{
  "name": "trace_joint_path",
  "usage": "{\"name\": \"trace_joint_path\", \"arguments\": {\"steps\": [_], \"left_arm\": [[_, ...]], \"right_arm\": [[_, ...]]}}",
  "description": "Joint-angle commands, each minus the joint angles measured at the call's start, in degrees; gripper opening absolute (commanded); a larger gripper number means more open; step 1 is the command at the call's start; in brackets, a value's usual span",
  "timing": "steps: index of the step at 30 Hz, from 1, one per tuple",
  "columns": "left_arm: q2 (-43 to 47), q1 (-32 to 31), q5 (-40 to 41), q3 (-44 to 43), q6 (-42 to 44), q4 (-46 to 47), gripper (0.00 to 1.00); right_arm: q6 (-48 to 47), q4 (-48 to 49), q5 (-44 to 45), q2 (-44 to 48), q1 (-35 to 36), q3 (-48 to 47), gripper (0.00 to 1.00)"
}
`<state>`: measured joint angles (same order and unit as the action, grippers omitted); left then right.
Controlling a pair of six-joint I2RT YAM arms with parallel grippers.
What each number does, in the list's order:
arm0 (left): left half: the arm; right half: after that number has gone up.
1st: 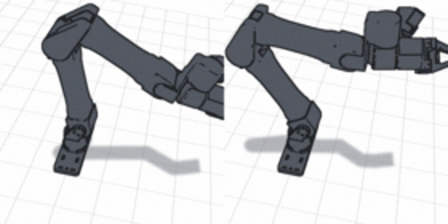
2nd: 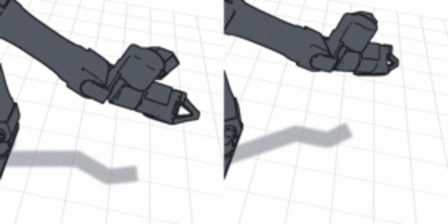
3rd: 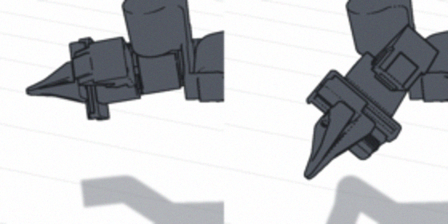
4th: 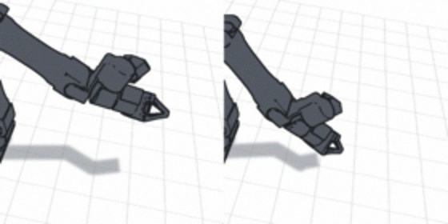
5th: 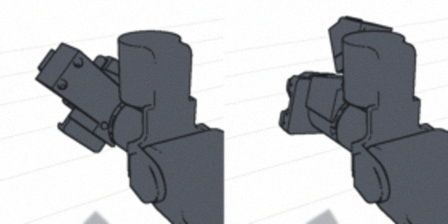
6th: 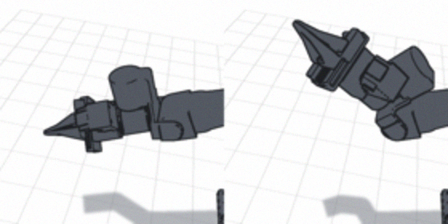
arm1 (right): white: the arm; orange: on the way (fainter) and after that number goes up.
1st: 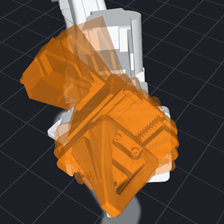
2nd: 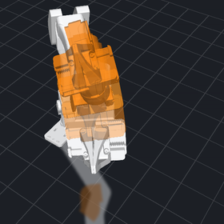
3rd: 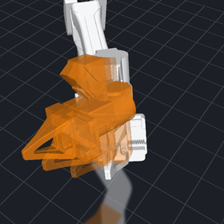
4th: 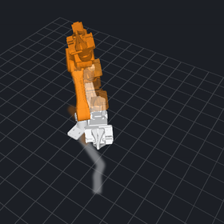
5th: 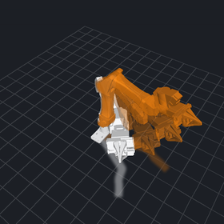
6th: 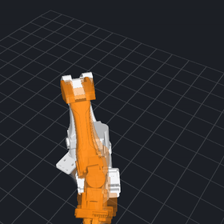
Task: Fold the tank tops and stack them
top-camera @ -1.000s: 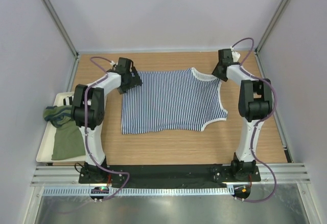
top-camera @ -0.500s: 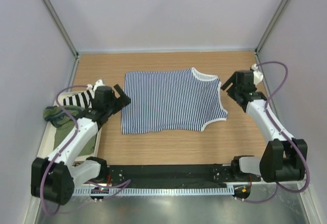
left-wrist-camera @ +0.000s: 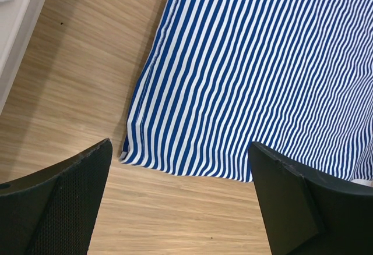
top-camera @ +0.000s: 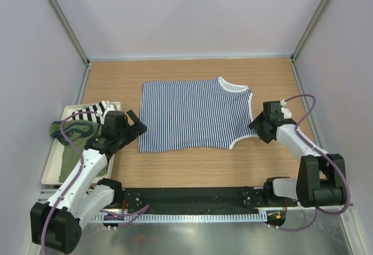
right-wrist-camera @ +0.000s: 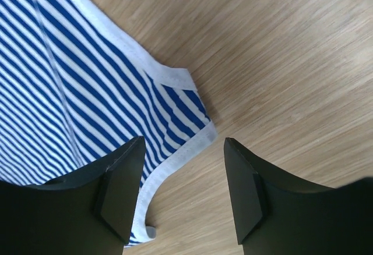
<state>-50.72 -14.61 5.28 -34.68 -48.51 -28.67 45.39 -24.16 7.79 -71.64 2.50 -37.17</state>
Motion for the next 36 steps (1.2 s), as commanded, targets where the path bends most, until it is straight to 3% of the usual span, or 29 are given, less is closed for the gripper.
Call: {"name": "trace_joint_path", "arguments": {"steps": [1,6,8,11,12,16,18,19,20,22,23,24,28,33,36], "left_arm": [[0.27,0.02,-0.18,-0.04,-0.62,-2.97,1.0],[-1.66,0.02,-1.85,-0.31,-1.32,-4.03,1.0],[-1.14,0.02,-0.54,-0.13,-1.32,-4.03,1.0],[-0.7,-0.07,0.08,0.48,-1.59,-3.59,1.0],[-0.96,0.02,0.0,0.49,-1.59,-3.5,1.0],[-2.54,0.02,-0.01,0.57,-1.67,-3.5,0.99],[-3.59,-0.07,0.08,0.84,-1.76,-2.89,1.0],[-3.86,-0.07,0.08,0.84,-1.76,-2.71,1.0],[-4.12,0.02,-0.09,1.1,-1.76,-2.19,1.0],[-4.82,-0.07,-1.14,1.45,-1.76,-1.66,1.0],[-4.91,-0.07,-1.32,1.54,-1.85,-1.48,0.99],[-4.92,-0.24,-1.58,1.8,-2.02,-1.39,0.99],[-3.87,-1.12,-2.64,3.56,-3.69,-1.31,0.95],[-0.7,-3.22,-3.61,7.25,-7.03,-0.96,0.8],[-0.43,-4.54,-2.82,8.75,-8.09,0.19,0.73]], "right_arm": [[1.72,0.96,3.53,-2.45,0.05,-1.85,0.62],[1.99,1.92,6.61,-5.88,0.05,-2.03,0.58],[2.16,3.15,7.15,-6.58,0.05,-1.77,0.49],[2.34,3.51,8.02,-8.34,-0.04,-2.29,0.26],[2.34,3.33,9.42,-9.3,0.05,-3.17,0.13],[2.86,-0.17,16.27,-10.72,-0.13,-6.94,0.07],[3.57,-1.15,20.48,-10.63,-0.04,-9.66,0.1],[3.31,-1.85,21.12,-10.54,-0.13,-10.55,0.16],[2.26,-1.94,21.3,-10.45,0.22,-12.04,0.37],[0.15,-2.03,20.95,-9.76,1.53,-12.84,0.63],[-0.12,-2.46,21.64,-9.32,2.15,-12.84,0.73],[-0.38,-3.16,22.52,-8.88,2.94,-12.67,0.76],[-2.05,-5.27,21.31,-5.45,5.05,-10.39,0.76],[-3.2,-6.07,16.47,2.02,10.31,-4.85,0.59],[-4.16,-5.46,11.21,4.65,11.82,-2.04,0.57]]}}
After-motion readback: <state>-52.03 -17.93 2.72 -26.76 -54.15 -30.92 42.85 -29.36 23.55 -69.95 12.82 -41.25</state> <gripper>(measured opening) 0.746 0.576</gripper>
